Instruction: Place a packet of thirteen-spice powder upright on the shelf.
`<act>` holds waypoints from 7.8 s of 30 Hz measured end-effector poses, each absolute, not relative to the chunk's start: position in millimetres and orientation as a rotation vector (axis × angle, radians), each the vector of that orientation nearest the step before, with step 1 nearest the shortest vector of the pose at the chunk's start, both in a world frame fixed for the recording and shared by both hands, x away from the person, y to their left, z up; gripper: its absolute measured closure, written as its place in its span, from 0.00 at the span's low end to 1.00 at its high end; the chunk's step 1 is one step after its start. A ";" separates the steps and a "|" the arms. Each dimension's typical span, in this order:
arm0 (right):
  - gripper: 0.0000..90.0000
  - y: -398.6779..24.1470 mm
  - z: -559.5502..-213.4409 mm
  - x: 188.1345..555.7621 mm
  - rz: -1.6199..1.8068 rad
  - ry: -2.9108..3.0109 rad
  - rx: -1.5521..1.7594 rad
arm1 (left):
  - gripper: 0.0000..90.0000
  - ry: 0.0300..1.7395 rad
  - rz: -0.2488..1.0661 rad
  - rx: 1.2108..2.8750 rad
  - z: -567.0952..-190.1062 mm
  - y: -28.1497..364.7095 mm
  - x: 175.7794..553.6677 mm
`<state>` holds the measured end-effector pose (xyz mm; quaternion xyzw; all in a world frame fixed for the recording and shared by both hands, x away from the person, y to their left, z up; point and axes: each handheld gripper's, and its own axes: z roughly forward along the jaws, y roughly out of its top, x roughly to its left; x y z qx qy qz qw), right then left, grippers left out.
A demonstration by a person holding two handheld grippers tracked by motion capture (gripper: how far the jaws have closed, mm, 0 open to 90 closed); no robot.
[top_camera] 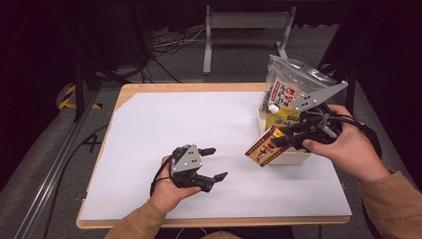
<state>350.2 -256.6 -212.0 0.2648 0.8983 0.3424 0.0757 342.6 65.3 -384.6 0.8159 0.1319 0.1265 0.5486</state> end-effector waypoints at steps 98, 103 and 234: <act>0.76 -300.4 -244.6 423.4 0.469 2.940 0.230 | 0.29 0.513 0.328 1.989 -382.2 130.3 355.5; 0.76 -298.6 -250.8 424.4 0.456 2.946 0.213 | 0.29 0.515 0.321 1.991 -383.2 129.5 355.5; 0.22 -375.6 -393.6 312.1 1.225 2.118 0.938 | 0.23 0.685 0.383 1.880 -409.3 213.8 310.0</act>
